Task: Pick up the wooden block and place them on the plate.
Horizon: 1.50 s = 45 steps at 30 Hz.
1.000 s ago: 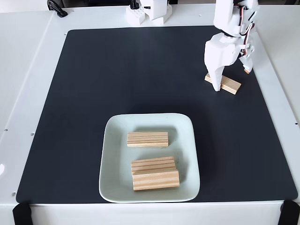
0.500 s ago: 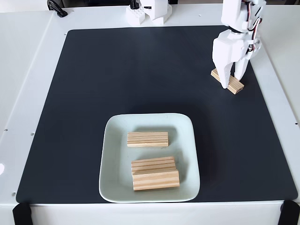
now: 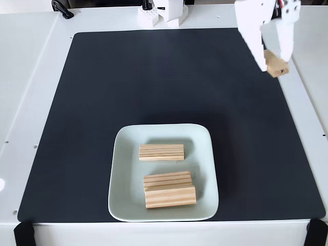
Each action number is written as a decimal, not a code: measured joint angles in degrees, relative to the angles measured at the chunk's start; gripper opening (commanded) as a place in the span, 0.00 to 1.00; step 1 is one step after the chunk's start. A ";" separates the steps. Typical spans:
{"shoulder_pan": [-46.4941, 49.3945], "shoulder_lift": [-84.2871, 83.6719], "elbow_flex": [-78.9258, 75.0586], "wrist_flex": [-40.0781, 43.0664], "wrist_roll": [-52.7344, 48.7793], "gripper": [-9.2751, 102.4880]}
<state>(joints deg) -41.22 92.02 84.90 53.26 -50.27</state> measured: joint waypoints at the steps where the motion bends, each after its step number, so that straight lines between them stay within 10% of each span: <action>1: 0.53 2.46 0.00 -2.02 4.92 0.08; 13: 13.45 25.75 0.35 -19.16 52.56 0.08; 24: 27.25 13.01 -3.43 -30.15 61.08 0.08; 45: 31.46 -53.00 -70.75 13.97 51.50 0.08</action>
<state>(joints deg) -9.76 39.02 14.15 67.24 1.23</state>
